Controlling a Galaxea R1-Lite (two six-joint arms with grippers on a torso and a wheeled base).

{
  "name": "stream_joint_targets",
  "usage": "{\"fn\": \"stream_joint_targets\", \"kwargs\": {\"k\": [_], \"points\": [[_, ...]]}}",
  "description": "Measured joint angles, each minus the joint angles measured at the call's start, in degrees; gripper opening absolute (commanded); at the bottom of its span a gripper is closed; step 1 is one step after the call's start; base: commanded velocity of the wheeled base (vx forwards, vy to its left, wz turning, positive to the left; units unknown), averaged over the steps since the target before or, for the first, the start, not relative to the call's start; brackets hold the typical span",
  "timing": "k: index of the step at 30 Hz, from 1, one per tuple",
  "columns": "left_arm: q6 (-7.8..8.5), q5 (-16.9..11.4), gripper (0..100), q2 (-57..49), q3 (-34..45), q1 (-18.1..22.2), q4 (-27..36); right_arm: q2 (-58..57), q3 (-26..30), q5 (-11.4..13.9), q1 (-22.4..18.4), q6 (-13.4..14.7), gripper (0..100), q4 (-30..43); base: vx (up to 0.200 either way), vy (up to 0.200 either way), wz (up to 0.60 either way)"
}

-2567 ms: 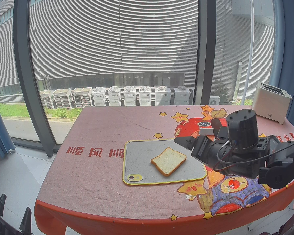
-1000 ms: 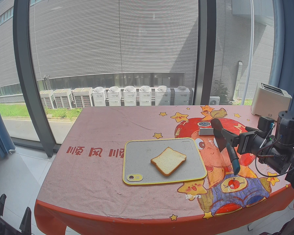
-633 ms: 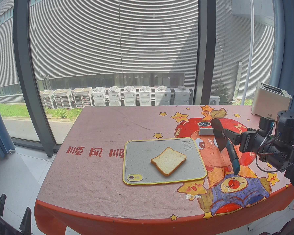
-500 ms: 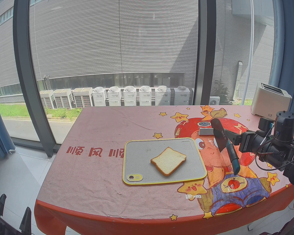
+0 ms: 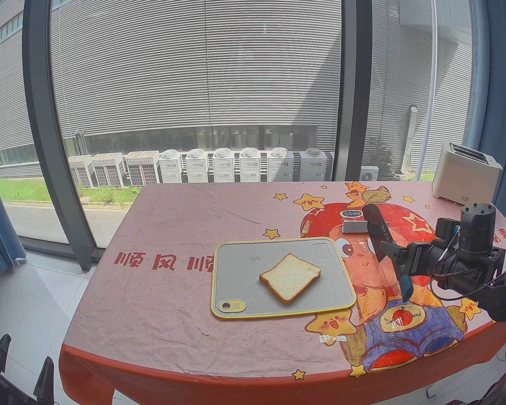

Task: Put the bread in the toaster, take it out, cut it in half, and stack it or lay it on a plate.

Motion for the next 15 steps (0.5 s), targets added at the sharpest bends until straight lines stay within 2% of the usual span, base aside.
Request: {"fn": "stream_joint_targets", "kwargs": {"k": [15], "points": [[-0.02, 0.0, 100, 0.0, 0.0, 0.0, 0.0, 4.6, 1.2, -0.1, 0.8, 0.1, 100, -0.8, 0.0, 0.0, 0.0]]}}
